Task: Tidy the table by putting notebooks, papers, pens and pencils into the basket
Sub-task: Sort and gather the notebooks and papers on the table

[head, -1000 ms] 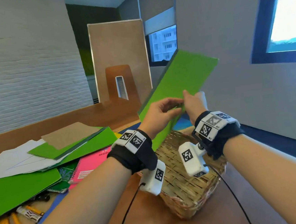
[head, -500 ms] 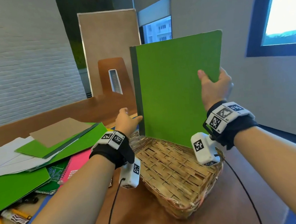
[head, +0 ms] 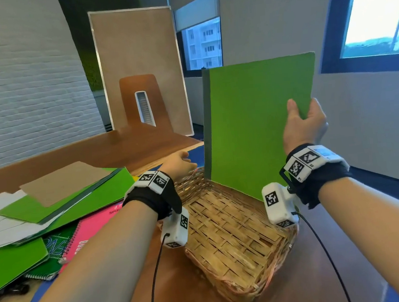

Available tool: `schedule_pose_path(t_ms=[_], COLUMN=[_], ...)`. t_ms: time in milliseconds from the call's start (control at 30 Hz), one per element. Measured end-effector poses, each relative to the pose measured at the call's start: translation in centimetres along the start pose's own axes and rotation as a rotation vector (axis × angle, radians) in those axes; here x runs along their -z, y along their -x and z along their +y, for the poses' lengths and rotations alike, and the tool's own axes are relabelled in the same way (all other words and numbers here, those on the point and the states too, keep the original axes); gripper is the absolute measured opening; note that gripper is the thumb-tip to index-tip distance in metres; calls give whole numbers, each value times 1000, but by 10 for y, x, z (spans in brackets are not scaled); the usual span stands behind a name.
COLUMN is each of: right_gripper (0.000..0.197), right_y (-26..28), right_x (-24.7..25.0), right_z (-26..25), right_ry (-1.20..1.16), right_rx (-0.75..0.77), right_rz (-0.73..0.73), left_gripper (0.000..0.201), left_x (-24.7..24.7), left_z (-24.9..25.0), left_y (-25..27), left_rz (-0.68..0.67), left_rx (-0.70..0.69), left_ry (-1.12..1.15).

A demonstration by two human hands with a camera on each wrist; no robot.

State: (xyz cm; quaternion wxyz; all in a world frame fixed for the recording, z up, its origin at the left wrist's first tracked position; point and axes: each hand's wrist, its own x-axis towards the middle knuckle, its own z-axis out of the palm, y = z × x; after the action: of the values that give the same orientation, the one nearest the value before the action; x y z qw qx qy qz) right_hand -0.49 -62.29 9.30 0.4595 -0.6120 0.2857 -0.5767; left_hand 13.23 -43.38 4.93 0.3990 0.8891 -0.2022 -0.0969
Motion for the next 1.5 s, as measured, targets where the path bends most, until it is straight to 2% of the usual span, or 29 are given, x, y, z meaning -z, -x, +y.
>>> schedule_pose_path(t_ms=[100, 233, 400, 533, 600, 700, 767, 833, 933, 1033, 1100, 1200, 1267, 1300, 1433, 1500], right_gripper=[50, 50, 25, 47, 64, 77, 81, 79, 68, 41, 32, 39, 35, 33, 57, 62], right_y=[-3, 4, 8, 8, 7, 3, 0, 1, 5, 7, 9, 11, 11, 12, 12, 11], right_x=[-3, -5, -4, 2, 3, 7, 10, 14, 18, 16, 14, 13, 13, 14, 17, 18], right_z=[5, 26, 55, 60, 63, 66, 65, 63, 63, 69, 71, 74, 76, 76, 71, 67], right_ry=[-35, 12, 65, 135, 164, 223, 259, 271, 251, 273, 298, 307, 305, 307, 289, 258], right_rx=[-8, -5, -1, -110, -158, -192, -221, -239, -260, -268, -272, -289, -297, -301, -270, -251], right_rz=[2, -37, -61, -149, -186, -253, -291, -299, -275, -249, -252, -262, -263, -264, -223, -199], left_gripper=[62, 63, 52, 50, 45, 21, 24, 33, 34, 32, 32, 22, 15, 17, 29, 31], left_x=[-7, -10, -2, 1, 3, 10, 17, 25, 31, 29, 25, 20, 19, 19, 18, 17], left_z=[2, -5, -7, -9, -8, -9, -16, -25, -39, -53, -59, -66, -70, -71, -73, -72], left_y=[-5, -11, -13, -12, -11, -7, -2, 5, 17, 27, 32, 34, 34, 34, 31, 30], left_rz=[-67, -159, -162, -178, -174, -119, -55, -36, -10, 34, 77, 133, 171, 182, 198, 185], left_rx=[21, 110, 177, 208, 209, 213, 242, 289, 323, 347, 349, 339, 335, 333, 346, 358], left_ry=[-224, -508, -658, -767, -773, -717, -715, -726, -736, -711, -693, -665, -640, -627, -587, -581])
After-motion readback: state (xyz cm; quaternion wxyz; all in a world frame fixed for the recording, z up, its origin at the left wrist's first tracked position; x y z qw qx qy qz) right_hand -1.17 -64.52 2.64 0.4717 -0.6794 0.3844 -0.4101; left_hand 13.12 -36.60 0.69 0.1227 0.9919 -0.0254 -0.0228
